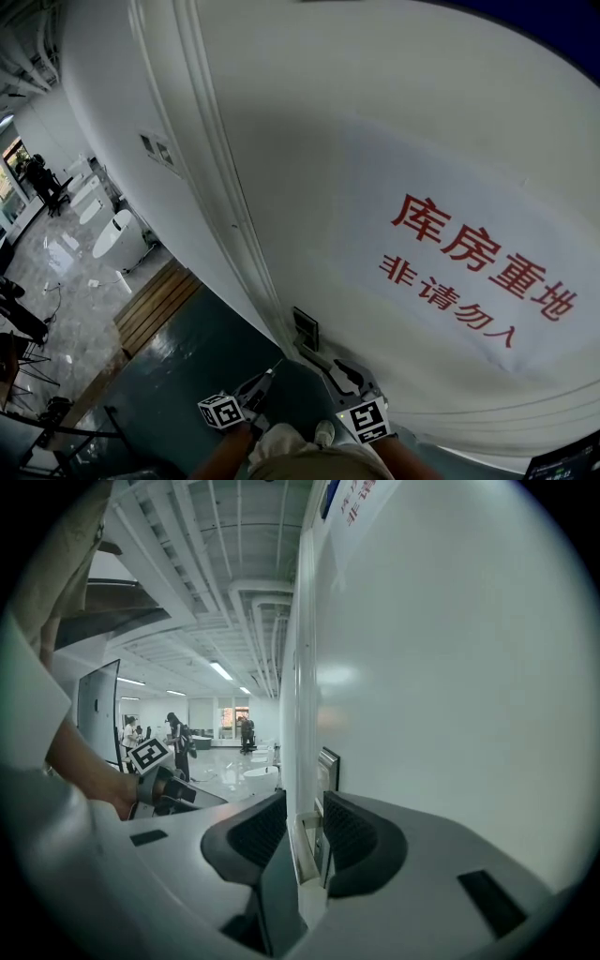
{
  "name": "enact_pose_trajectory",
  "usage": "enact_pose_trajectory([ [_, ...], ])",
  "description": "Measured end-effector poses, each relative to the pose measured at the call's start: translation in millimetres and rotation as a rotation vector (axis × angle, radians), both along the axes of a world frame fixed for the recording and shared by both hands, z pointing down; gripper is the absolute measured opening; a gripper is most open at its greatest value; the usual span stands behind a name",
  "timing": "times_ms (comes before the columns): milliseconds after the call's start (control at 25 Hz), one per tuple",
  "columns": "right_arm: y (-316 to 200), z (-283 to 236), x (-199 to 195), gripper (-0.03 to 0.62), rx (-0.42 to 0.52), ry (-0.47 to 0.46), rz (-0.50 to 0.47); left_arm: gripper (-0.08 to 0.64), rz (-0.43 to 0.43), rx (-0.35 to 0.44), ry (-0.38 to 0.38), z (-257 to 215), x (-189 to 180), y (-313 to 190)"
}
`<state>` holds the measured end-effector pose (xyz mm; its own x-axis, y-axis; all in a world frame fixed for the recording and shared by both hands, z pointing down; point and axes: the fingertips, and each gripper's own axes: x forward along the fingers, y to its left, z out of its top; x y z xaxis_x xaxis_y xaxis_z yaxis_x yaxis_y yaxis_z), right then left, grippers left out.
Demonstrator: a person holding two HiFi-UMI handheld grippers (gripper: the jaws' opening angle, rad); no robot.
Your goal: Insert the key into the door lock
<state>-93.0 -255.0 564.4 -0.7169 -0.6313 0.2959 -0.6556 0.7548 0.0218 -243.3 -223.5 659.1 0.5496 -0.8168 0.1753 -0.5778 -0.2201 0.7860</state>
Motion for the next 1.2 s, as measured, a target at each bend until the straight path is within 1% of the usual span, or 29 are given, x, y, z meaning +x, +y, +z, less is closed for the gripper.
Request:
enact_pose_trajectory([
  [280,0.0,1.2,1.0,0.123,-0.004,0.007,-0.015,0.031,0.0,0.005,-0.003,-2.2,4.3,-8.2],
  [400,0.0,1.2,0.5,0.123,-0.004,0.012,-0.012,0.031,0.007,-0.006,0.003,3.1,5.8,-13.1],
  [600,-7.8,4.5,-1.9,0.123,-0.005,0.023,0.018,0.031,0.047,-0.031,0.014,13.9,11.8,-22.1],
  [720,-8.6,3.5,-5.7,0.123,-0.006,0.024,0.034,0.031,0.064,-0.05,0.024,22.7,9.2,-25.9],
  [800,-10.4,3.1,-5.9,0.123,-0.007,0.026,0.047,0.031,0.067,-0.062,0.048,27.7,8.5,-30.7],
  [960,-15.6,2.8,-1.6,0.123,-0.007,0.031,0.084,0.031,0.076,-0.094,0.127,32.5,15.1,-40.2],
  [1200,-19.7,1.7,2.2,0.123,-0.006,0.035,0.105,0.031,0.067,-0.121,0.175,44.7,19.6,-53.8],
])
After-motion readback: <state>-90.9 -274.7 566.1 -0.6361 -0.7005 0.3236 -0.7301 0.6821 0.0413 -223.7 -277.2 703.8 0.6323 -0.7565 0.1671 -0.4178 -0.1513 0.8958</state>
